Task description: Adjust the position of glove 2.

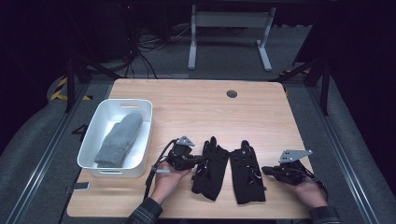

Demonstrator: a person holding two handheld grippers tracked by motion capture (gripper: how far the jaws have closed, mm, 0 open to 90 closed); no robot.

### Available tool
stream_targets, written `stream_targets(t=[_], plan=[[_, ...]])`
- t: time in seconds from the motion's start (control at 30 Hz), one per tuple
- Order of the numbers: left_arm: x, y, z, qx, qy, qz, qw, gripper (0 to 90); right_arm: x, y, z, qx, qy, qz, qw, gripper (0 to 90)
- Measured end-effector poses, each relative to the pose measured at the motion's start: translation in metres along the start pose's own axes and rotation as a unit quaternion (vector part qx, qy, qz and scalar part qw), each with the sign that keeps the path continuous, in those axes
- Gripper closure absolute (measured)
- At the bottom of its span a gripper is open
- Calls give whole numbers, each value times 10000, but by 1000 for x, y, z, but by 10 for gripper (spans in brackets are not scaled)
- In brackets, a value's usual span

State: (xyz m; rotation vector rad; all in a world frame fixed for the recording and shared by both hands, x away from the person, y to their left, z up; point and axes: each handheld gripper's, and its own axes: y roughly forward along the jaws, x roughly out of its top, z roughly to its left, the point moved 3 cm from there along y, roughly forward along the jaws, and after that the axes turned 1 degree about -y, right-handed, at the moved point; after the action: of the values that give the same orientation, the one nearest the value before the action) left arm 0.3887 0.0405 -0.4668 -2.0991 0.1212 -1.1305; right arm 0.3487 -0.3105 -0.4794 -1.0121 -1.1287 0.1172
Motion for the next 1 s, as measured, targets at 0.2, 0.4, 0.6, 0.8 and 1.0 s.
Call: stream_targets(t=[0.2, 0.4, 0.6, 0.8, 1.0], plan=[[3, -7, -1, -139, -59, -137, 9998, 876, 5, 5, 8, 212, -86, -17, 9997, 898], [6, -14, -5, -361, -118, -291, 9989, 876, 12, 12, 14, 323, -191, 4, 9993, 899], [9, -18, -10, -612, -152, -391, 9972, 876, 18, 16, 17, 363, -210, -35, 9991, 899], [16, -19, -15, -740, -84, -427, 9963, 876, 28, 24, 22, 449, -321, -20, 9985, 900], [21, -19, -18, -850, -25, -441, 9954, 876, 35, 33, 25, 525, -424, 23, 9977, 900]])
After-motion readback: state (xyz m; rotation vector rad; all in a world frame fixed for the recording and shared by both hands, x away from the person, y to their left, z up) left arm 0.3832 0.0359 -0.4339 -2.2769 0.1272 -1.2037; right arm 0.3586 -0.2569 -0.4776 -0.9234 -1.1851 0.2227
